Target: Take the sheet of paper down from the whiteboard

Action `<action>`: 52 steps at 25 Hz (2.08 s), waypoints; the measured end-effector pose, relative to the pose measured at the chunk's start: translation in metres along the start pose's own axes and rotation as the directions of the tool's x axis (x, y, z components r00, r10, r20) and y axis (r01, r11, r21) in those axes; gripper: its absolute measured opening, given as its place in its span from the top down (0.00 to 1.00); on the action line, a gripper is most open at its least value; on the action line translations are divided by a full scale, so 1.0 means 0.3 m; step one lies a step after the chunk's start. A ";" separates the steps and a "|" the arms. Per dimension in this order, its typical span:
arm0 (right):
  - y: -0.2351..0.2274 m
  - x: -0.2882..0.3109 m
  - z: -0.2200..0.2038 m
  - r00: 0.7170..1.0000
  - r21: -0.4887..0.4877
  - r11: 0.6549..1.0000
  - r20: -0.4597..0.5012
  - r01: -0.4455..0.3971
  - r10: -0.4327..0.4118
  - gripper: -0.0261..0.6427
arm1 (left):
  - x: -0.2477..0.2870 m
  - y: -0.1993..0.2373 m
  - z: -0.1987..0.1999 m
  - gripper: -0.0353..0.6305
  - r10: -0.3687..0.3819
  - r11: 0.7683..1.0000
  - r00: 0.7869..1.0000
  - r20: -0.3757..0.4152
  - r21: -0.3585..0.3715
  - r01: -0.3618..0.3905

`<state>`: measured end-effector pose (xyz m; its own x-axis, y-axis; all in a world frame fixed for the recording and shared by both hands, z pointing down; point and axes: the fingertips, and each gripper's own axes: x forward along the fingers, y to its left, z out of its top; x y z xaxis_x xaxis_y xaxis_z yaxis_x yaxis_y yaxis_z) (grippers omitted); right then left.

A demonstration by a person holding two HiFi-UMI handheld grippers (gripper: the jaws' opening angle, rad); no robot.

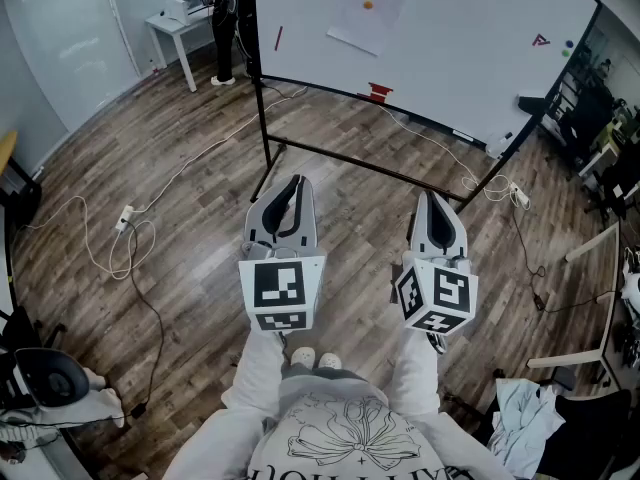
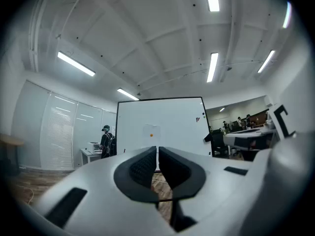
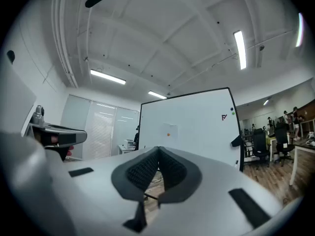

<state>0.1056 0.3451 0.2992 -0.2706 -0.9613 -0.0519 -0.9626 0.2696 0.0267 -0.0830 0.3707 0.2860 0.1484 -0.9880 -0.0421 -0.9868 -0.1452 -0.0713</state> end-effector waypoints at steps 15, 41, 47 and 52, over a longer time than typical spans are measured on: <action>-0.081 0.036 -0.020 1.000 0.023 0.999 0.002 -0.031 0.031 0.96 | 0.059 -0.057 -0.012 0.92 0.017 1.000 1.000 -0.005 0.000 -0.017; -0.186 0.460 -0.116 0.997 -0.007 0.998 -0.027 -0.069 0.069 0.85 | 0.484 -0.009 -0.124 0.83 0.041 0.999 0.998 -0.043 -0.007 -0.042; -0.183 0.735 -0.099 0.999 -0.010 0.999 -0.013 -0.040 0.040 0.85 | 0.751 0.107 -0.111 0.82 0.005 1.000 1.000 -0.027 0.000 -0.005; -0.174 0.952 -0.083 1.000 -0.011 1.000 0.001 -0.009 0.009 0.85 | 0.957 0.208 -0.097 0.82 -0.026 1.000 1.000 -0.013 0.009 0.027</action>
<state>0.0789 0.0550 0.3078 -0.2795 -0.9587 -0.0528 -0.9599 0.2778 0.0377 -0.1040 0.0765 0.2984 0.1736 -0.9845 -0.0268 -0.9820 -0.1709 -0.0810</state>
